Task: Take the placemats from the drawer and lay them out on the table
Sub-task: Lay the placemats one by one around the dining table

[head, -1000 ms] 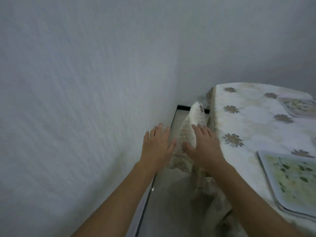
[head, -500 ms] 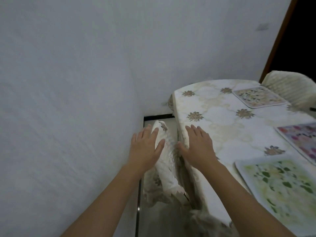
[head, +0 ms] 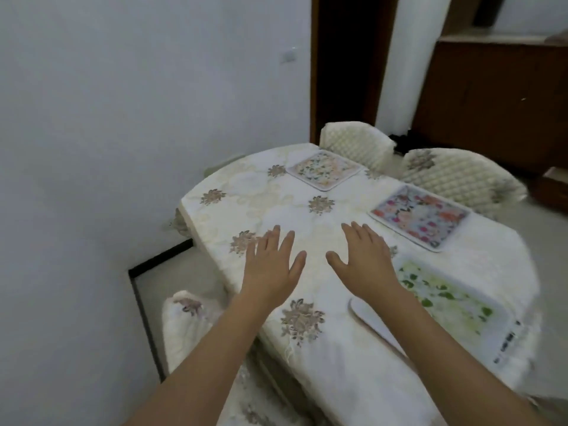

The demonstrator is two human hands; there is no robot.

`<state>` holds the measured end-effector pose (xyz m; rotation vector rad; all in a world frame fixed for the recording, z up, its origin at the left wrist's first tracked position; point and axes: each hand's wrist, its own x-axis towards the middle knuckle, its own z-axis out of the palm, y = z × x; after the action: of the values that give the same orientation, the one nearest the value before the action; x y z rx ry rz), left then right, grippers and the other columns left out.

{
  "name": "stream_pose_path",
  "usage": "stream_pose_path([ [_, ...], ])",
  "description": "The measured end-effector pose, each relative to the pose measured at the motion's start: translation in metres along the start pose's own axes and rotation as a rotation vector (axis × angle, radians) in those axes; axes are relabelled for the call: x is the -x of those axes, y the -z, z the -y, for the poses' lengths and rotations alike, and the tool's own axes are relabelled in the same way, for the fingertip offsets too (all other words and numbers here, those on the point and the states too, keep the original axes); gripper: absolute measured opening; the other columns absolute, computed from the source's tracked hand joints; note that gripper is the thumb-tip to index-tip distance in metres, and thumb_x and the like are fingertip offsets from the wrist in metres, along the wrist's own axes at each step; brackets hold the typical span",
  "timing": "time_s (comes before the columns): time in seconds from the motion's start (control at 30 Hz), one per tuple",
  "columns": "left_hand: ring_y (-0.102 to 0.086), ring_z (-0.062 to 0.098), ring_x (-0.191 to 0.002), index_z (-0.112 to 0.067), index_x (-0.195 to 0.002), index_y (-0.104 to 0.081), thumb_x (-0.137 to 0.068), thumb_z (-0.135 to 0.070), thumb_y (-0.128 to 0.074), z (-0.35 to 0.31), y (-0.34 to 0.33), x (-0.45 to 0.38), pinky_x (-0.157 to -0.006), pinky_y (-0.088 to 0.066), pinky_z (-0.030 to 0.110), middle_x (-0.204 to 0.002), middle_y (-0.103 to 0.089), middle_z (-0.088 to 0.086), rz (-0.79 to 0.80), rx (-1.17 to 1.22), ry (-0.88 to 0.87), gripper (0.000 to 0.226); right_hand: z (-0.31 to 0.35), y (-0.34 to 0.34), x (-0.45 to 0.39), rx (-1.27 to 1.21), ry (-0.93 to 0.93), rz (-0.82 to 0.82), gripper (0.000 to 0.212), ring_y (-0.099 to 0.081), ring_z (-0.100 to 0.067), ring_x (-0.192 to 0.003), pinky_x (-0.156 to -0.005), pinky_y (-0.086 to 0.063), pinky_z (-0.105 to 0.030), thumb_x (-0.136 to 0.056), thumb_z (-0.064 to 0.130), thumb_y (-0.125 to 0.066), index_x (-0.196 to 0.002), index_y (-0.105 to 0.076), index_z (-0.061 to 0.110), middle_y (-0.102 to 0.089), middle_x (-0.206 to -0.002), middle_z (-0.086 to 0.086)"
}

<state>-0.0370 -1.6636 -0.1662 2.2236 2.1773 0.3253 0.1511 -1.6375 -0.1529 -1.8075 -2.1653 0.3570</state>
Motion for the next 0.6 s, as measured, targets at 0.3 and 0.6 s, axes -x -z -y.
stream_pose_path([
  [0.3,-0.015,0.022,-0.148,-0.027,-0.154,-0.021,-0.096,-0.058,-0.011,-0.078,-0.048,-0.065,-0.120,-0.009,0.047,-0.162,-0.014,0.004,0.197,0.147,-0.523,0.066,-0.040,-0.001,0.036,0.063,-0.513,-0.119,0.069,-0.005,-0.021,-0.149,-0.120,-0.005,-0.043,-0.096,0.052,-0.040,-0.153,-0.017,0.021,-0.013,-0.161,-0.002],
  [0.6,-0.013,0.021,-0.148,-0.028,-0.154,-0.017,-0.096,-0.060,-0.009,-0.107,-0.063,-0.049,-0.120,-0.007,0.048,-0.163,-0.013,0.003,0.270,0.056,-0.680,0.066,-0.075,-0.003,0.081,0.048,-0.722,-0.179,0.070,-0.011,-0.023,-0.148,-0.120,-0.010,-0.044,-0.095,0.053,-0.041,-0.152,-0.021,0.017,-0.020,-0.160,-0.004],
])
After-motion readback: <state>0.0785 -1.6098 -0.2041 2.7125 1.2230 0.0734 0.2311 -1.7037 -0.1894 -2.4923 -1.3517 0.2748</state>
